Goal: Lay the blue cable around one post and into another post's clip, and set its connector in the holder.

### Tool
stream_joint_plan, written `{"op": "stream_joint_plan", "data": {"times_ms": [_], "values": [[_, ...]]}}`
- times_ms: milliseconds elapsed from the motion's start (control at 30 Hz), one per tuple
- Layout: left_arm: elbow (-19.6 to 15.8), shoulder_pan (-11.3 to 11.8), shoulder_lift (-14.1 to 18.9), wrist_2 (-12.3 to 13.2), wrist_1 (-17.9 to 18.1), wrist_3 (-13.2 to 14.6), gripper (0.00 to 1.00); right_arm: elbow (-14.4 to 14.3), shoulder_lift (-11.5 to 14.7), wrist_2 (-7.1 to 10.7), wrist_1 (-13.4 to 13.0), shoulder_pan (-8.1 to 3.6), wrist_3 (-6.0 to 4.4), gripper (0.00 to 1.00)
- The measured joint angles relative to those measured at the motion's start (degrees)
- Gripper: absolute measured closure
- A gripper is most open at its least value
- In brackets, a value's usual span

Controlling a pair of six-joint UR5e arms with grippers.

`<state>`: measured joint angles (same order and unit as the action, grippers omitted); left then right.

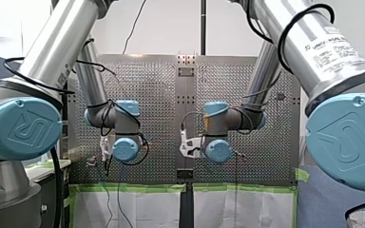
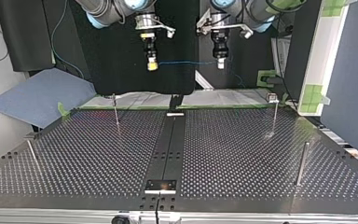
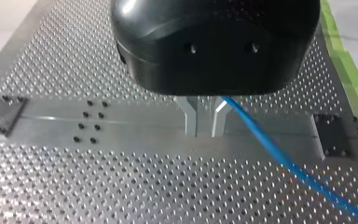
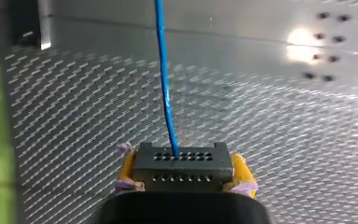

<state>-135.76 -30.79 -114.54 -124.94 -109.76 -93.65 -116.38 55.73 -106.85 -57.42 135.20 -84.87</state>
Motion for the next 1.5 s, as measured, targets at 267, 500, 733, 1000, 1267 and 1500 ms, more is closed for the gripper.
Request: {"op": "stream_joint_plan", "data": {"times_ms": [267, 500, 733, 1000, 1267, 1500], "values": [[0.6, 0.1, -0.1, -1.3, -0.7, -0.1, 0.82, -0.1, -0.7, -1.06, 4.6, -0.06, -0.05, 0.67], [0.6, 0.1, -0.1, -1.3, -0.7, -0.1, 0.82, -0.1, -0.7, -1.09, 5.3, -0.06, -0.04, 0.67], [0.6, 0.1, -0.2, -1.3, -0.7, -0.1, 0.82, 0.0, -0.6, -1.18, 5.5, -0.10, -0.05, 0.67], [2.5, 0.6, 2.0, 0.4, -2.9, -1.1, 0.82, 2.8, 2.3, -1.45, 7.0, 0.50, -1.37, 0.67], [4.8, 2.0, 5.6, 1.0, -6.4, -3.8, 0.82, 5.1, 6.1, -0.29, 8.5, -0.11, -3.10, 0.67], [5.9, 5.1, 8.9, 3.3, -9.8, -6.6, 0.82, 8.3, 9.7, 0.33, 11.6, -0.35, -4.47, 0.67]]}}
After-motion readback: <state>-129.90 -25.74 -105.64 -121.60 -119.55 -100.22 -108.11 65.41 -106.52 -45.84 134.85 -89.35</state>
